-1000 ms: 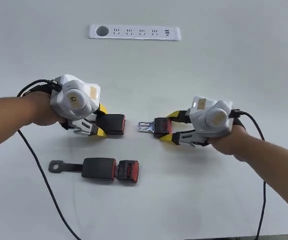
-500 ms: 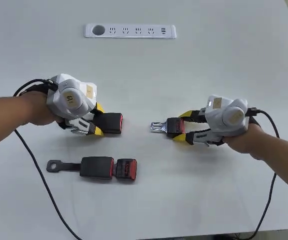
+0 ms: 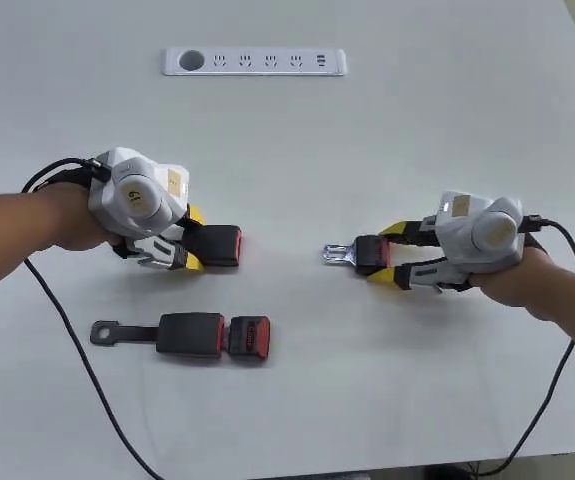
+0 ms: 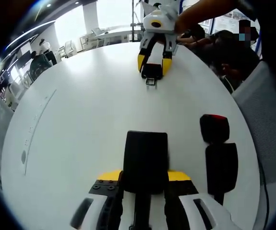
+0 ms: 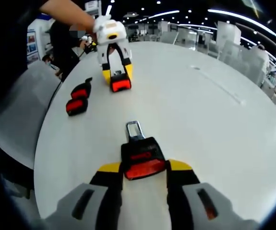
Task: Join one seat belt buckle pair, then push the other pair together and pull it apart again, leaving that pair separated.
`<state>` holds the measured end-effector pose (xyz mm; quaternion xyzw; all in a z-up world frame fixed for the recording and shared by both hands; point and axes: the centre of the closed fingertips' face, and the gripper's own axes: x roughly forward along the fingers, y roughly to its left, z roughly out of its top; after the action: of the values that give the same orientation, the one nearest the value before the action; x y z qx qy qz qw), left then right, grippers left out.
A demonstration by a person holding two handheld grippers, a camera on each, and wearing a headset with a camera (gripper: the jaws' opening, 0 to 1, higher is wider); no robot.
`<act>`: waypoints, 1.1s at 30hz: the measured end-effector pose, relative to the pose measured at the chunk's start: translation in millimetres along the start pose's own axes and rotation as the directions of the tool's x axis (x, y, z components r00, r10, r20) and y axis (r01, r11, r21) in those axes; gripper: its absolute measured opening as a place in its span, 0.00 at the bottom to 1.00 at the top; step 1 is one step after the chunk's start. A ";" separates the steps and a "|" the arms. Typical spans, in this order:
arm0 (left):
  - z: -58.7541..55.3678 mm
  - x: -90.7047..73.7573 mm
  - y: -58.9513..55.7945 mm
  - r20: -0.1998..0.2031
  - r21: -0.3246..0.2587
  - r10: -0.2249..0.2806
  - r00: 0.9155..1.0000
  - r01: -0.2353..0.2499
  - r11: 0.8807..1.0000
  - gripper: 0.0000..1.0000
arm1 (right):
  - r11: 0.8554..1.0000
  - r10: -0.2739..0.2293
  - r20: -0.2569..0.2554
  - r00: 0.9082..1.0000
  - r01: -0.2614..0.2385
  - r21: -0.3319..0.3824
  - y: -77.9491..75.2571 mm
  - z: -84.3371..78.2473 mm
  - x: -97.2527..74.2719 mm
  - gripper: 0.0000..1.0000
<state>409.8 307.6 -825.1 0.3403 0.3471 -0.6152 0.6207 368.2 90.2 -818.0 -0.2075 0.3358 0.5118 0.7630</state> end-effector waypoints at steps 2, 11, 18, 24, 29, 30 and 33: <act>0.0 0.0 0.1 -0.002 -0.001 0.000 1.000 0.000 1.000 0.34 | 1.000 0.001 -0.005 1.000 -0.001 0.002 -1.9 -1.8 -1.3 0.36; 0.2 -0.1 0.0 -0.008 -0.002 0.001 1.000 -0.001 1.000 0.34 | 1.000 -0.003 -0.032 0.999 0.003 0.023 -16.5 -14.9 -6.2 0.36; 0.9 -0.3 -0.2 -0.014 -0.003 0.001 1.000 -0.001 1.000 0.34 | 0.999 -0.011 -0.039 0.999 0.012 0.030 -25.4 -16.8 -3.0 0.36; 2.0 -0.4 -1.4 -0.024 -0.002 0.003 1.000 -0.003 1.000 0.34 | 1.000 -0.001 -0.064 0.998 0.003 0.023 -27.5 -12.1 0.7 0.38; 3.4 1.2 -2.7 -0.076 -0.003 0.025 0.997 -0.025 1.000 0.51 | 1.000 -0.024 -0.061 0.998 0.023 -0.017 -23.7 -6.4 0.4 0.59; 5.2 0.6 -5.4 -0.071 0.002 0.017 0.997 -0.017 1.000 0.58 | 1.000 -0.029 -0.050 0.998 0.029 -0.002 -23.7 -3.7 -0.1 0.61; 16.1 -7.5 -4.7 -0.002 -0.093 0.061 0.998 -0.061 0.994 0.70 | 0.991 -0.111 0.034 0.993 0.108 0.074 -29.7 12.4 -4.9 0.69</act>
<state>405.3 297.8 -810.2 0.3212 0.3646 -0.5793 0.6544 398.0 83.7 -806.7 -0.1882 0.3274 0.4604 0.8034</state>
